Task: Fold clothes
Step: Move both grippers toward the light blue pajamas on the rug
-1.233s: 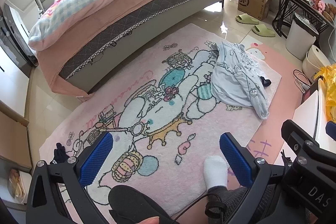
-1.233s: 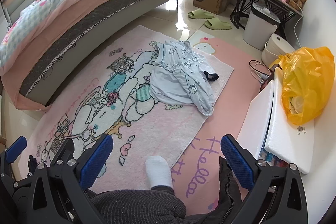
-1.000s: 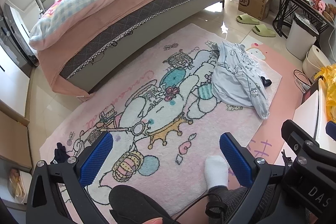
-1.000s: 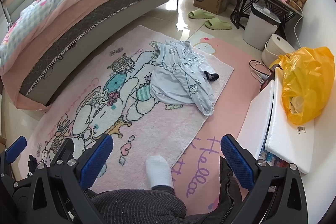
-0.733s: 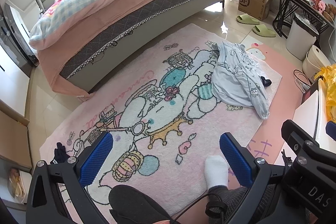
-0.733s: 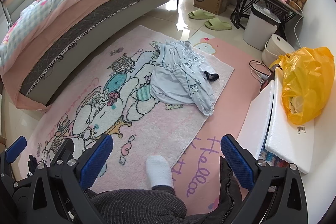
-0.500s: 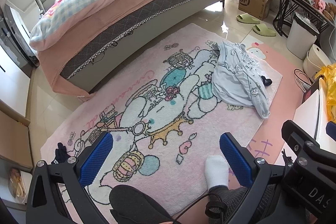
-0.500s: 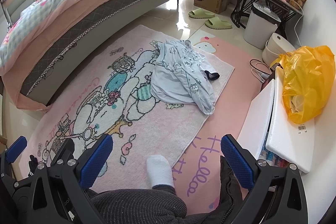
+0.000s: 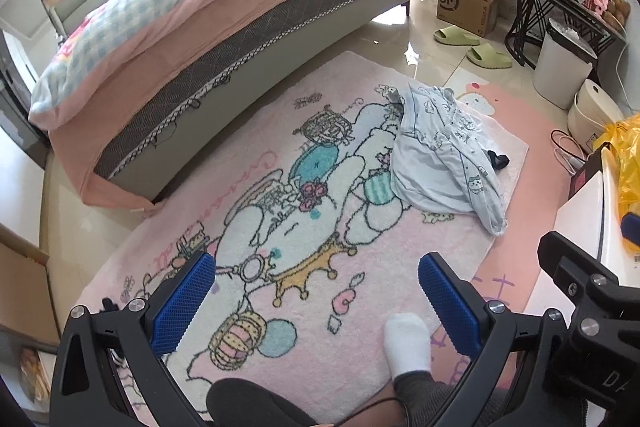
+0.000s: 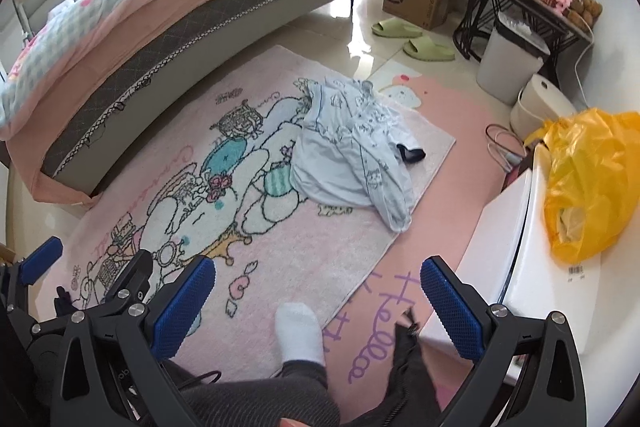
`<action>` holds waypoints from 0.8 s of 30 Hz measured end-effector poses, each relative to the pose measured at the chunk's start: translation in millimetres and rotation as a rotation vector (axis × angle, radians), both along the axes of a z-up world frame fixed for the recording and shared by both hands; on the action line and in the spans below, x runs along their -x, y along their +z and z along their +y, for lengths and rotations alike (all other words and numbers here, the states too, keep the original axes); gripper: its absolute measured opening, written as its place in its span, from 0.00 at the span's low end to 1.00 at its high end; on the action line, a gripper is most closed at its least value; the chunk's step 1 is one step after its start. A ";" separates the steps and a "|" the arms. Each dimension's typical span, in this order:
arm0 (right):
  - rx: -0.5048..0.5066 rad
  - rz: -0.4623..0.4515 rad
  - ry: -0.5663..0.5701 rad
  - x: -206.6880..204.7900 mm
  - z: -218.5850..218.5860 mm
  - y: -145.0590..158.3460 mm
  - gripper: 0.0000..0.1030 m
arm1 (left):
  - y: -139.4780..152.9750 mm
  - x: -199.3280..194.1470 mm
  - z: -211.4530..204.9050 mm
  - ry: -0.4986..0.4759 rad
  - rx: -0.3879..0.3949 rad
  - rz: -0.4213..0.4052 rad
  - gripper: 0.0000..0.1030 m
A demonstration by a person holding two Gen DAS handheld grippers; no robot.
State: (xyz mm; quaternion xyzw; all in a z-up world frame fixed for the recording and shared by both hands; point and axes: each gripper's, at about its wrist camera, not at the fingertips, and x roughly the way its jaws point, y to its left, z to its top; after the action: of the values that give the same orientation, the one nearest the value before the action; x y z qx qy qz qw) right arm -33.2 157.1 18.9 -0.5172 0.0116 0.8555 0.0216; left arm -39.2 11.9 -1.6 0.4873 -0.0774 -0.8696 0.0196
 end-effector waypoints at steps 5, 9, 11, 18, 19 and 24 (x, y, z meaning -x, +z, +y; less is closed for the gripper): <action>-0.029 -0.024 0.037 20.3 1.1 -4.9 1.00 | -7.7 19.8 6.5 -0.055 0.008 -0.028 1.00; -0.036 -0.023 0.057 34.9 4.4 -7.8 1.00 | -10.9 35.8 12.0 -0.084 0.000 -0.036 1.00; -0.033 -0.022 0.061 42.5 6.6 -9.2 1.00 | -12.5 43.8 14.6 -0.094 -0.008 -0.034 1.00; -0.042 -0.023 0.065 71.9 15.3 -16.9 1.00 | -22.9 72.8 29.2 -0.120 0.003 -0.038 1.00; -0.044 -0.026 0.065 76.0 17.4 -18.4 1.00 | -23.9 76.2 30.9 -0.124 0.008 -0.038 1.00; -0.062 -0.033 0.084 99.3 22.1 -21.0 1.00 | -24.9 97.4 36.6 -0.143 0.013 -0.030 1.00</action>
State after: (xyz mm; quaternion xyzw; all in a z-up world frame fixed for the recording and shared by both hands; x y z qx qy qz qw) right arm -132.5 179.2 -2.1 -0.5303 -0.0370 0.8470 0.0021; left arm -136.7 48.5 -26.5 0.4934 -0.1180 -0.8608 -0.0406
